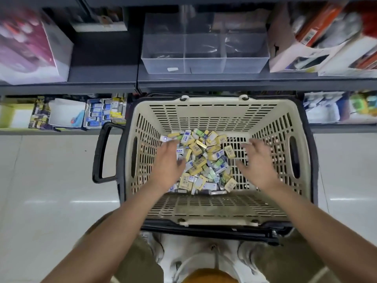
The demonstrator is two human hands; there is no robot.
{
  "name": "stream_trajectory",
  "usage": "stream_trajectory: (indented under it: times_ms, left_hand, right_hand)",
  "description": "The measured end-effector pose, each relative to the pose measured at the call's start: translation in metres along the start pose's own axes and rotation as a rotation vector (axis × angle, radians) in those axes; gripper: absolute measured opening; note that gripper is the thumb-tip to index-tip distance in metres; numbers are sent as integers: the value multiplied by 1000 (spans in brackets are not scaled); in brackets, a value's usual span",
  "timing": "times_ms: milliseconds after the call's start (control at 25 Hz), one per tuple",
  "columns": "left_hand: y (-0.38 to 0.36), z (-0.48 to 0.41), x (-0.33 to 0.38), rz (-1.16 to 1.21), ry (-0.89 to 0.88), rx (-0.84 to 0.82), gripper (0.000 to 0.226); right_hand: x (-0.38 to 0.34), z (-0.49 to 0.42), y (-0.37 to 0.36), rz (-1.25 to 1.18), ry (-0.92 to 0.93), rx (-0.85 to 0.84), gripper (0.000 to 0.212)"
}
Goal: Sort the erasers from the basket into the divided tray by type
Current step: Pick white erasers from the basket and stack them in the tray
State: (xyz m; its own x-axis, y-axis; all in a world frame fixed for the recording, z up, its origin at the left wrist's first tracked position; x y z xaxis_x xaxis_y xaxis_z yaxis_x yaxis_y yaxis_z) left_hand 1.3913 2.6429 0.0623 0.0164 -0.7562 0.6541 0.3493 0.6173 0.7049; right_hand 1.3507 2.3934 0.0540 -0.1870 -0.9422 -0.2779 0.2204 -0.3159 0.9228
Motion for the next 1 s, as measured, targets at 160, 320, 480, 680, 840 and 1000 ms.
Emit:
stream_trajectory:
  times_ms: [160, 320, 480, 680, 840, 1000]
  left_hand:
    - [-49, -68, -23, 74, 209, -66, 57]
    - [-73, -123, -45, -58, 210, -43, 39]
    - [-80, -141, -51, -235, 226, -86, 35]
    - [-55, -121, -37, -163, 330, -143, 40]
    - [-27, -89, -26, 100, 442, -235, 17]
    - [-6, -59, -23, 401, 452, -144, 25]
  right_hand:
    - [-7, -50, -57, 33, 62, -228, 52]
    - [-23, -102, -85, -54, 149, -151, 41]
    - [-44, -127, -104, 144, 252, -73, 34]
    - [-42, -123, -94, 267, 232, -169, 26]
    - [-41, -99, -77, 289, 273, -193, 40]
    - [-50, -81, -71, 332, 324, -184, 41]
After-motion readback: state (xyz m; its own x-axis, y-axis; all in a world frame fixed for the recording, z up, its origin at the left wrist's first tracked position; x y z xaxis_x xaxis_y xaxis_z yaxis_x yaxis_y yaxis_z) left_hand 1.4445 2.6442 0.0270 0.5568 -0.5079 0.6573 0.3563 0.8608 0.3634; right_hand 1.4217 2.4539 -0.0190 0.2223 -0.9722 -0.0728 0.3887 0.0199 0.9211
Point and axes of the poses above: each hand's wrist, its own z-axis away from the middle knuckle, its own y-axis out of the back of the hand, x = y × z, the point moved 2 cm from there along -z, towards the middle knuckle, and after that the axes turned 6 degrees about z, right-handed, at the moved point
